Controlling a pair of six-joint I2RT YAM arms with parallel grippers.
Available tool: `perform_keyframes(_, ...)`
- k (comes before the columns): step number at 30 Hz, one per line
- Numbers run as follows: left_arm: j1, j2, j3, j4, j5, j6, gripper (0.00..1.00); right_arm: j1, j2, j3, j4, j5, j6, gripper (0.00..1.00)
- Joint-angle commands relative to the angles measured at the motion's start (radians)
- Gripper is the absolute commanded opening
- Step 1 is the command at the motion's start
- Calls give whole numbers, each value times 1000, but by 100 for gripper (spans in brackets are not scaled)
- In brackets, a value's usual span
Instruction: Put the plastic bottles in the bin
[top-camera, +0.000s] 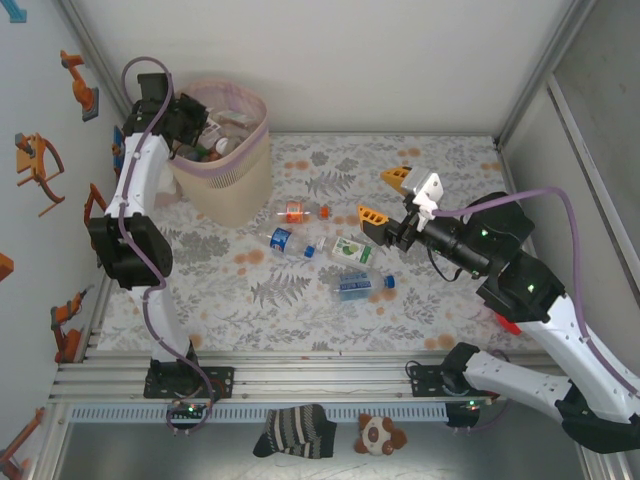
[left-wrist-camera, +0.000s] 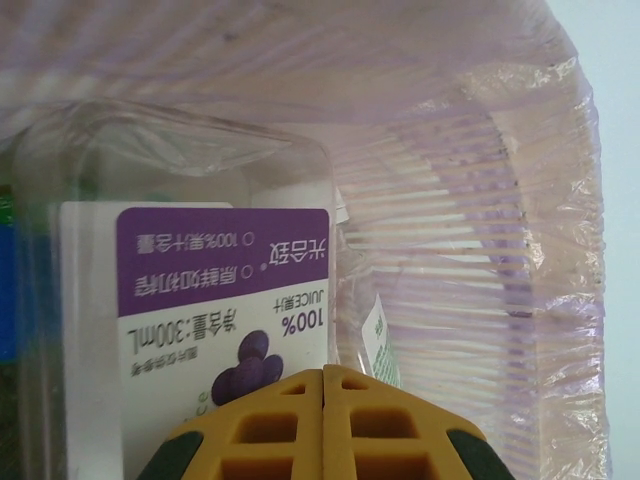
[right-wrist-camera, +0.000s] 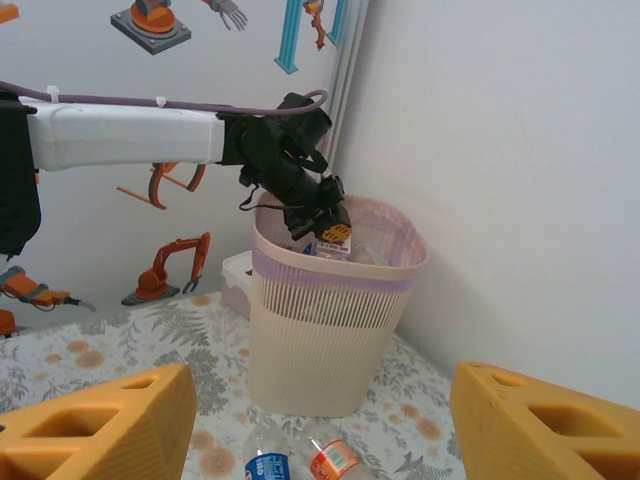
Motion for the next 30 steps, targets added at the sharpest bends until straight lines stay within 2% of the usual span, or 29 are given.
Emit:
perform_keyframes(1, -6, 57, 12, -50, 12, 49, 0, 0, -10, 3, 12, 10, 15, 67)
perform_keyframes(7, -13, -24, 22, -57, -33, 120, 0, 1, -1, 23, 0, 25, 15, 66)
perform_keyframes(15, -50, -144, -4, -48, -152, 294, 4, 1, 11, 25, -2, 27, 20, 65)
perform_keyframes(23, -129, -255, -74, 5, -234, 525, 24, 1, 11, 25, -3, 37, 21, 65)
perform_keyframes(26, -161, -295, -135, 48, -205, 636, 35, 1, 11, 25, -7, 39, 21, 65)
perform_keyframes(30, -191, -342, -202, 66, -168, 701, 43, 0, 8, 23, -17, 43, 19, 65)
